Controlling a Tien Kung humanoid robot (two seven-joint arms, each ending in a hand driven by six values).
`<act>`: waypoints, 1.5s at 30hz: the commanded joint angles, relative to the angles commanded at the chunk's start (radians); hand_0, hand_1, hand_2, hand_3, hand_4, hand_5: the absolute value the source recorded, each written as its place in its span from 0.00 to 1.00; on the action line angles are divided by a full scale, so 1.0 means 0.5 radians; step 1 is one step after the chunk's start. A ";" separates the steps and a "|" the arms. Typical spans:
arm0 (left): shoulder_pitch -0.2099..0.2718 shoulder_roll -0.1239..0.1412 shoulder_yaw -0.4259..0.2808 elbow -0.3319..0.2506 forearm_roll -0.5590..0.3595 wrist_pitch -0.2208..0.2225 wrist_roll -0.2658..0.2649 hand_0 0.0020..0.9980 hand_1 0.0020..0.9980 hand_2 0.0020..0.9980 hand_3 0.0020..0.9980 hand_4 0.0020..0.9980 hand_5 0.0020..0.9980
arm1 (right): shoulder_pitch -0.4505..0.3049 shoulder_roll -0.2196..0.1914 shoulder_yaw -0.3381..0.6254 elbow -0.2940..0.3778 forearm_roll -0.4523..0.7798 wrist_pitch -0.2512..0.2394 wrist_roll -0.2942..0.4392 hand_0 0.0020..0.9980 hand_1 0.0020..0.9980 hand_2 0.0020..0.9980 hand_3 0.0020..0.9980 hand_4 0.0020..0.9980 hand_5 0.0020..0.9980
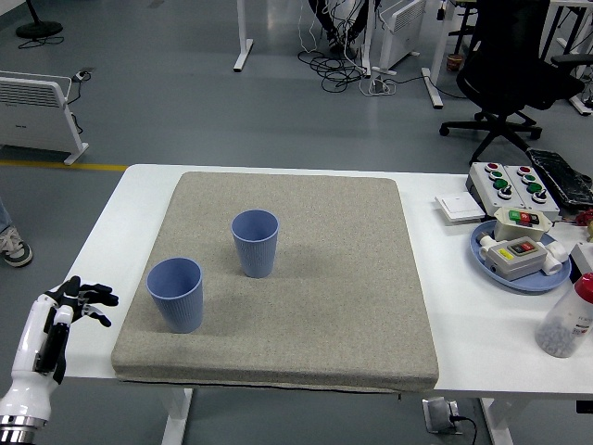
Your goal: Push cup pick cup insert cup
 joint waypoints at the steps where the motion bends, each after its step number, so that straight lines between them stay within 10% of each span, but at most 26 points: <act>1: -0.001 0.002 0.013 0.009 0.021 -0.015 0.020 0.26 0.46 0.46 0.45 0.58 1.00 | 0.000 0.000 0.000 0.000 -0.001 0.000 0.001 0.71 0.63 0.69 0.60 0.14 0.50; 20: -0.213 -0.011 0.336 0.218 0.208 -0.141 0.241 0.57 0.57 0.54 0.50 0.54 1.00 | 0.003 -0.001 0.035 -0.002 -0.008 0.003 0.000 0.71 0.63 0.68 0.60 0.14 0.50; 45: -0.522 -0.147 0.410 0.564 0.249 -0.154 0.257 0.65 0.62 0.57 0.52 0.55 1.00 | 0.007 0.002 0.009 -0.005 0.007 0.008 -0.006 0.71 0.63 0.68 0.60 0.14 0.50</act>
